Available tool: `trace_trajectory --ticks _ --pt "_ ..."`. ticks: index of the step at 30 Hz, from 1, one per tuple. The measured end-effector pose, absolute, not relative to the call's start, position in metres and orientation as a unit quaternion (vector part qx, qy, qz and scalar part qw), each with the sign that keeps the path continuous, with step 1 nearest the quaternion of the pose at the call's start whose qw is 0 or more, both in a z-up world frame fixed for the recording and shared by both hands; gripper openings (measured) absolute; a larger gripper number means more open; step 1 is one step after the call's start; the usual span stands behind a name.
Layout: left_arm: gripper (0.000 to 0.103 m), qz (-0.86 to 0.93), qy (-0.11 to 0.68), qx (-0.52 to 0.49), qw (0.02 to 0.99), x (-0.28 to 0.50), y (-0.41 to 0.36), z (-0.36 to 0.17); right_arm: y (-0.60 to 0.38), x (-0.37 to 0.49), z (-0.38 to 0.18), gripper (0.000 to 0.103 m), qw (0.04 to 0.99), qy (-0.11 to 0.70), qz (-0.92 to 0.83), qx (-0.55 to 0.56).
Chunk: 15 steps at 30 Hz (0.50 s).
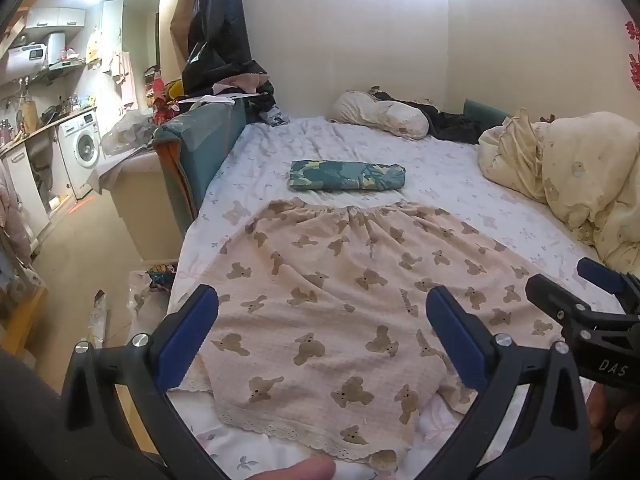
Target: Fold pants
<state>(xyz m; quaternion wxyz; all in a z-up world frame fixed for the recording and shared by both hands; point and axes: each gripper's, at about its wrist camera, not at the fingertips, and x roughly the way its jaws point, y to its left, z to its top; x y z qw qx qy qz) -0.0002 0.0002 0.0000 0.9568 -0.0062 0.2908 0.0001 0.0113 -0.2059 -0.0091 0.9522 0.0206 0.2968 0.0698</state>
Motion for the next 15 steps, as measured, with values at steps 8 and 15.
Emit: trace_trajectory --ticks 8,15 --pt "0.102 0.001 0.288 -0.007 0.958 0.0009 0.0010 0.0007 -0.2059 0.0114 -0.0100 0.103 0.952 0.297 0.073 0.025" --pt "0.102 0.002 0.291 -0.005 0.957 0.0045 -0.0039 -0.0009 -0.2057 0.0116 -0.0100 0.103 0.952 0.298 0.072 0.025"
